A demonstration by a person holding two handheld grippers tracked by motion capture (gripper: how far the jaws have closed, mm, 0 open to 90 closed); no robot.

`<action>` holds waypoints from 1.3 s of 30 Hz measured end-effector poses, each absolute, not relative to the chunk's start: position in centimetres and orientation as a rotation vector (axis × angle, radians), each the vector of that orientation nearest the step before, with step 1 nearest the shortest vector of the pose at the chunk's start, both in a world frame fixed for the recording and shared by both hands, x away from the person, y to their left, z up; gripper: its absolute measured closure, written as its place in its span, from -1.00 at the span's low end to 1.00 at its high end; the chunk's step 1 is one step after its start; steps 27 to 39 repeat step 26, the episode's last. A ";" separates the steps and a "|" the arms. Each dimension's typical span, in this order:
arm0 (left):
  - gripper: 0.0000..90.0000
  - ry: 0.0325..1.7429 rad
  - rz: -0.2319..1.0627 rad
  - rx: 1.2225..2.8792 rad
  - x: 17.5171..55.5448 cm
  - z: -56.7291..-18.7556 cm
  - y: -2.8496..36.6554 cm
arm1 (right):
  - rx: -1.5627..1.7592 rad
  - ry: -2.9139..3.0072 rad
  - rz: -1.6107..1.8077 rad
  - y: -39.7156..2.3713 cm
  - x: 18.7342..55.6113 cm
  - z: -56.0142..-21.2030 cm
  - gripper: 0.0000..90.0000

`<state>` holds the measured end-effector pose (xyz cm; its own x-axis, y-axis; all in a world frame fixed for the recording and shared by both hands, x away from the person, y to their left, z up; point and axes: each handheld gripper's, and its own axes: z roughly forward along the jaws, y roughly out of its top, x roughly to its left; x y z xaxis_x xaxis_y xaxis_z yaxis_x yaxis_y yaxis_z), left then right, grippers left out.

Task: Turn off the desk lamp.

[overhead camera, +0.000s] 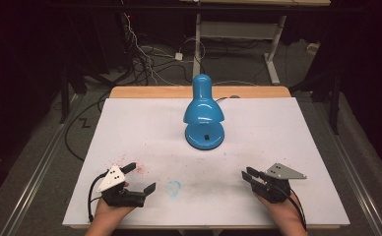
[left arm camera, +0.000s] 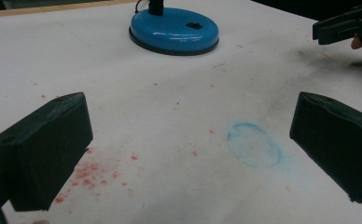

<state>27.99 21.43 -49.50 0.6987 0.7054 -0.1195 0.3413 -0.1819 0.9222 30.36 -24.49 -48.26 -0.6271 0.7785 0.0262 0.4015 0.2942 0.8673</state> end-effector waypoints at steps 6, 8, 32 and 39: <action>-1.00 0.829 0.401 1.787 28.0 -49.5 21.4 | 1.065 2.206 1.224 -24.4 30.6 -48.6 -0.22; -1.00 0.826 0.400 1.789 27.9 -49.5 21.4 | 1.066 2.204 1.225 -24.4 30.5 -48.6 -0.46; -1.00 0.876 0.428 1.781 28.1 -49.2 21.8 | 1.078 2.077 1.302 -26.0 29.8 -47.9 -0.99; -1.00 0.876 0.428 1.781 28.1 -49.2 21.8 | 1.078 2.077 1.302 -26.0 29.8 -47.9 -0.99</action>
